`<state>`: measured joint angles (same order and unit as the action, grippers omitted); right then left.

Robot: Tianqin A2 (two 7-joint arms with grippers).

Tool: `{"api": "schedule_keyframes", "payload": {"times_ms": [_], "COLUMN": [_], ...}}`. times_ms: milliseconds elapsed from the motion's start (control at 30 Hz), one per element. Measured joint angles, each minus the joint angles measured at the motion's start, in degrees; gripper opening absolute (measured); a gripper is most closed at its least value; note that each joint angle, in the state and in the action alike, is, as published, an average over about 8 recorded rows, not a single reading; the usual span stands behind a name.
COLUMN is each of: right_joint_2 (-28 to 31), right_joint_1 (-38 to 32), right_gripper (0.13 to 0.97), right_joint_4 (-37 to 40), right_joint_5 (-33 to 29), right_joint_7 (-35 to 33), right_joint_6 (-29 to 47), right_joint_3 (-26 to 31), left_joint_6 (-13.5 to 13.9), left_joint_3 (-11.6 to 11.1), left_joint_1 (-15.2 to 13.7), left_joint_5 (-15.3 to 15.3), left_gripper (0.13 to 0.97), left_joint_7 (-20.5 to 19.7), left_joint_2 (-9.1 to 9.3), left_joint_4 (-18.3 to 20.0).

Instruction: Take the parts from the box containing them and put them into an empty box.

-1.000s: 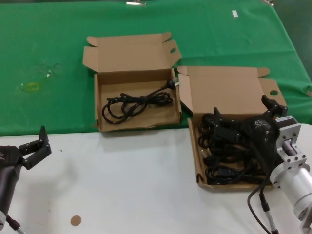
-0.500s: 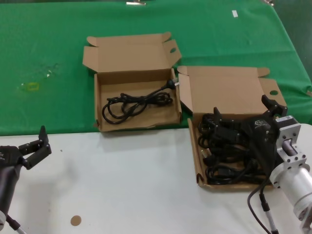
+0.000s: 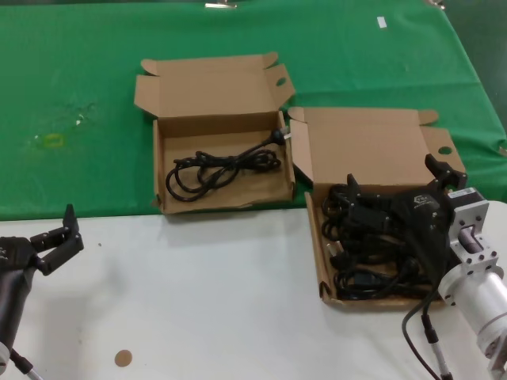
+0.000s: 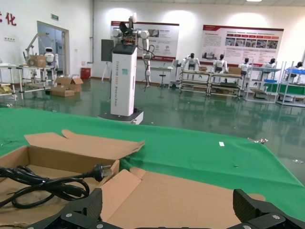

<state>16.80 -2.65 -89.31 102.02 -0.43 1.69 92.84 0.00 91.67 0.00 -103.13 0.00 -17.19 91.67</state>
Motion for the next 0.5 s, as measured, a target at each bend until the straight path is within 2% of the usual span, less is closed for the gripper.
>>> {"api": "schedule_keyframes", "payload": {"times_ms": [500], "right_joint_2": [0.00], "right_joint_1": [0.00], "right_gripper": [0.966], "right_joint_4": [0.00], "right_joint_5": [0.00], "right_joint_7": [0.00], "right_joint_6": [0.00], "right_joint_3": [0.00], "left_joint_6": [0.00], "left_joint_3": [0.00], "left_joint_1": [0.00], "left_joint_5": [0.00], "left_gripper": [0.966], "left_joint_7": [0.00], "left_joint_2": [0.00], "left_joint_4": [0.00]}}
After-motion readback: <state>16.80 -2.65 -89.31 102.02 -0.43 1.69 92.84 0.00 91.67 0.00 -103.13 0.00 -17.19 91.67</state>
